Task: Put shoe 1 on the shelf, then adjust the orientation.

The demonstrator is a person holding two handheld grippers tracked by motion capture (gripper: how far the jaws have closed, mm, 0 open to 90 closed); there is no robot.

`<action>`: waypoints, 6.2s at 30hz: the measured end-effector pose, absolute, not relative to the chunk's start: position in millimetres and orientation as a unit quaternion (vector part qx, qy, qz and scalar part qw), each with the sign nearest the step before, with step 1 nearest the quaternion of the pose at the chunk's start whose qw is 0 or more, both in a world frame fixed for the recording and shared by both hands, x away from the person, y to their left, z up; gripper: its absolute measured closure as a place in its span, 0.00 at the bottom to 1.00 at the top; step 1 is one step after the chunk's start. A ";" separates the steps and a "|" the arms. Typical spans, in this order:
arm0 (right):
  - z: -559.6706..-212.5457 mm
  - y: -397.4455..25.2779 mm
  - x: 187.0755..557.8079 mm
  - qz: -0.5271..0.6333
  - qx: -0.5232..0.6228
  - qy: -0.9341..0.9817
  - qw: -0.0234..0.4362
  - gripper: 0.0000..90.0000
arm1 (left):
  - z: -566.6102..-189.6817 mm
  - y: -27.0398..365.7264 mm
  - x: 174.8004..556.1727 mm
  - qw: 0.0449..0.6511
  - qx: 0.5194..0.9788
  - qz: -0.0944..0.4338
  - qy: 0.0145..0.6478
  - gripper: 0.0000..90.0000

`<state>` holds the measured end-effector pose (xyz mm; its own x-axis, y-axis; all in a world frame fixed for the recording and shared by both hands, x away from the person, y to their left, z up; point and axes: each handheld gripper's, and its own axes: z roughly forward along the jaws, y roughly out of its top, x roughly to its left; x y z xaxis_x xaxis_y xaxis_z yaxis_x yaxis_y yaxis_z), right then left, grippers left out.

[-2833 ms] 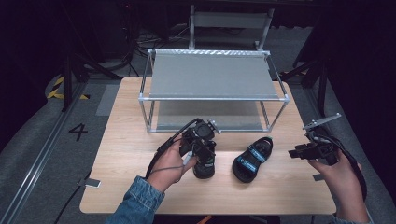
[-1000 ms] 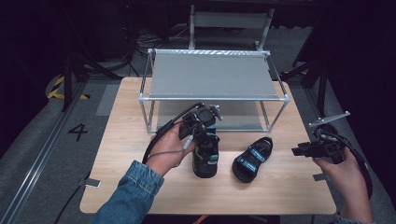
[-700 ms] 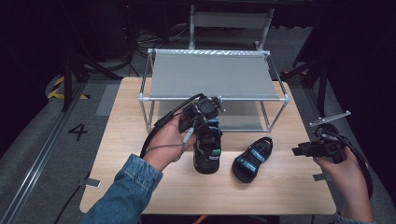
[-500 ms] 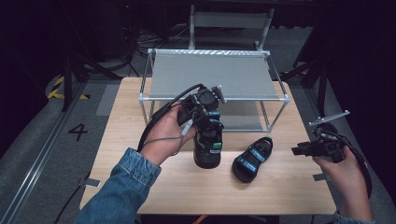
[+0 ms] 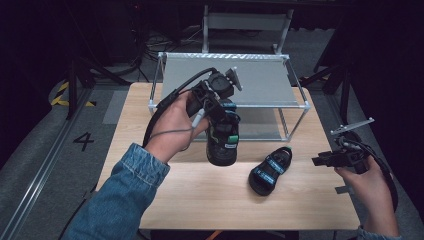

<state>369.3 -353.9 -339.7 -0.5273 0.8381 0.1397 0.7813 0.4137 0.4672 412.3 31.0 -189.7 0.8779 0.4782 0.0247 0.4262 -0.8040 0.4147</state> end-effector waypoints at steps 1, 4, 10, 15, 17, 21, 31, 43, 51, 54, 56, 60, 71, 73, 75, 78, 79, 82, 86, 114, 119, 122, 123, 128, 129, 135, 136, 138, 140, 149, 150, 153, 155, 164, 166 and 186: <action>-339.7 -354.2 369.3 0.246 0.482 0.839 0.058 0.67 | -186.9 31.7 414.9 0.204 0.947 0.064 0.238 0.78; -339.8 -355.0 368.9 0.246 0.482 0.839 0.058 0.67 | -179.8 33.3 423.4 0.210 0.945 0.062 0.242 0.78; -339.4 -358.4 368.1 0.248 0.485 0.837 0.058 0.67 | -174.3 36.0 441.3 0.223 0.940 0.074 0.249 0.78; -340.5 -359.0 368.7 0.249 0.485 0.836 0.056 0.67 | -172.1 40.9 460.8 0.232 0.936 0.081 0.252 0.78; -341.1 -359.2 369.0 0.248 0.485 0.837 0.056 0.67 | -172.2 42.9 468.4 0.236 0.934 0.084 0.256 0.78; -342.8 -360.8 369.0 0.248 0.488 0.835 0.054 0.67 | -174.0 46.1 485.5 0.233 0.932 0.090 0.264 0.78; -346.4 -364.3 366.6 0.245 0.493 0.834 0.050 0.67 | -181.9 51.9 525.7 0.222 0.929 0.083 0.286 0.78; -349.3 -371.4 364.4 0.242 0.501 0.830 0.048 0.67 | -188.3 47.6 554.3 0.223 0.938 0.073 0.257 0.78; -351.5 -370.4 365.6 0.240 0.499 0.831 0.045 0.67 | -203.3 48.6 567.3 0.208 0.940 0.067 0.263 0.78; -351.5 -370.3 365.3 0.240 0.498 0.832 0.047 0.66 | -206.6 54.1 572.7 0.218 0.938 0.051 0.266 0.78; -351.6 -370.2 365.4 0.239 0.499 0.832 0.046 0.66 | -210.8 55.7 576.5 0.212 0.937 0.049 0.272 0.78; -352.5 -369.0 366.3 0.238 0.497 0.833 0.046 0.66 | -212.0 57.6 579.0 0.220 0.931 0.044 0.287 0.75; -351.4 -366.7 366.0 0.239 0.495 0.834 0.044 0.66 | -182.5 67.7 555.8 0.245 0.918 0.064 0.306 0.57; -351.1 -365.9 365.8 0.239 0.495 0.834 0.043 0.66 | -175.9 70.4 546.7 0.250 0.918 0.065 0.302 0.57; -350.7 -365.1 365.7 0.240 0.494 0.835 0.044 0.66 | -170.9 70.7 536.0 0.251 0.920 0.067 0.294 0.57; -350.7 -364.6 365.9 0.239 0.493 0.836 0.044 0.66 | -164.7 70.6 520.8 0.254 0.921 0.073 0.287 0.57; -350.9 -363.9 366.0 0.239 0.493 0.836 0.044 0.66 | -162.5 70.8 514.8 0.257 0.921 0.075 0.283 0.58; -351.1 -362.2 366.3 0.239 0.491 0.837 0.043 0.66 | -160.4 70.0 495.2 0.273 0.920 0.064 0.274 0.61; -350.6 -361.4 366.2 0.238 0.490 0.837 0.044 0.66 | -165.5 67.5 470.8 0.287 0.922 0.064 0.253 0.65; -353.5 -361.5 367.4 0.234 0.490 0.839 0.038 0.67 | -253.7 74.2 445.3 0.368 0.881 0.029 0.297 0.88; -353.6 -361.6 367.5 0.234 0.490 0.839 0.037 0.67 | -259.7 74.6 450.1 0.368 0.875 0.037 0.311 0.88; -353.5 -361.6 367.3 0.234 0.491 0.839 0.037 0.67 | -262.1 76.0 452.8 0.365 0.874 0.047 0.318 0.92; -353.5 -361.5 367.3 0.234 0.490 0.839 0.038 0.67 | -262.4 76.9 453.6 0.369 0.872 0.043 0.319 0.93; -354.4 -360.9 367.8 0.230 0.487 0.841 0.037 0.68 | -262.2 75.2 452.8 0.362 0.875 0.062 0.315 0.97; -354.5 -360.5 367.8 0.230 0.487 0.842 0.037 0.68 | -262.0 75.4 453.8 0.361 0.876 0.064 0.314 0.98; -354.1 -359.4 367.4 0.231 0.488 0.841 0.036 0.68 | -264.8 75.6 463.2 0.359 0.871 0.072 0.328 0.99; -354.2 -359.8 367.5 0.230 0.487 0.842 0.036 0.68 | -265.1 75.4 464.3 0.356 0.872 0.075 0.329 0.99; -354.7 -359.9 367.6 0.230 0.488 0.841 0.036 0.68 | -266.0 75.2 468.0 0.356 0.871 0.077 0.331 0.99; -355.2 -360.4 367.6 0.230 0.489 0.841 0.036 0.68 | -267.2 74.2 472.7 0.353 0.868 0.079 0.339 0.99; -356.9 -360.4 368.5 0.228 0.490 0.841 0.034 0.68 | -275.2 73.1 494.2 0.356 0.860 0.076 0.357 0.98; -357.6 -361.0 368.4 0.227 0.491 0.840 0.034 0.68 | -276.1 72.7 497.4 0.355 0.858 0.080 0.362 0.98; -358.6 -361.6 368.4 0.227 0.492 0.840 0.033 0.68 | -276.8 73.5 501.4 0.355 0.857 0.078 0.364 0.98; -359.5 -362.1 368.1 0.225 0.494 0.839 0.032 0.68 | -277.7 73.9 504.6 0.358 0.856 0.077 0.366 0.98; -361.0 -361.4 365.2 0.222 0.495 0.840 0.032 0.67 | -273.6 69.9 496.8 0.360 0.861 0.082 0.349 0.72; -361.1 -362.0 365.6 0.221 0.496 0.839 0.033 0.67 | -271.3 69.7 491.0 0.361 0.863 0.085 0.344 0.69; -351.8 -321.1 389.1 0.195 0.458 0.865 0.052 0.64 | -285.2 103.2 420.2 0.323 0.880 0.107 0.332 0.54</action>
